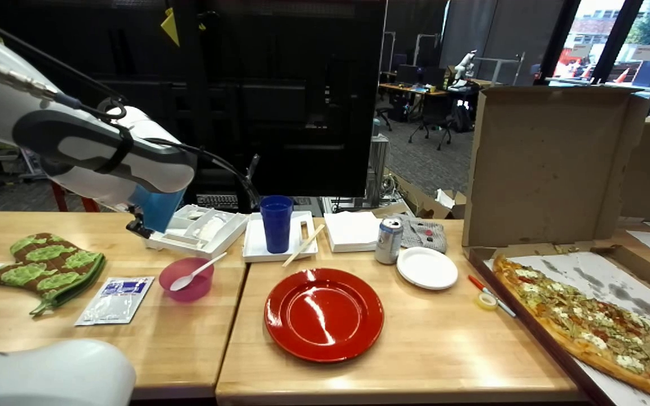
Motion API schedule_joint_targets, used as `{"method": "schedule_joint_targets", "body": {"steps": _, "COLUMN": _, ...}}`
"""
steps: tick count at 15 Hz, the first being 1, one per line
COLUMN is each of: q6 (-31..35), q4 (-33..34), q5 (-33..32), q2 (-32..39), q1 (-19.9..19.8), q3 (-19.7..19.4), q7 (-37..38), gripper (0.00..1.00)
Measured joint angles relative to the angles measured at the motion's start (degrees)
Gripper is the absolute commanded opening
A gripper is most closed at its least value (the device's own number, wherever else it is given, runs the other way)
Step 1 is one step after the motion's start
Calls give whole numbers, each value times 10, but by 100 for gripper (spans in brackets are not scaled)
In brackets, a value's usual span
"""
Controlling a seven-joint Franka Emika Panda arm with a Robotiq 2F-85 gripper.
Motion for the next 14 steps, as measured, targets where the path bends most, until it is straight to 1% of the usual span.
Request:
{"method": "schedule_joint_targets", "body": {"steps": 5, "q6": 1, "q4": -2, "q5": 0, "q2": 0, "q1": -1, "q3": 0, "q7": 1, "gripper": 100}}
{"method": "schedule_joint_targets", "body": {"steps": 9, "q6": 1, "q4": -14, "q5": 5, "q2": 11, "q1": -1, "q3": 7, "q7": 29, "gripper": 100}}
{"method": "schedule_joint_targets", "body": {"steps": 14, "q6": 0, "q4": -14, "q5": 37, "q2": 36, "q1": -6, "q3": 13, "q7": 51, "gripper": 100}}
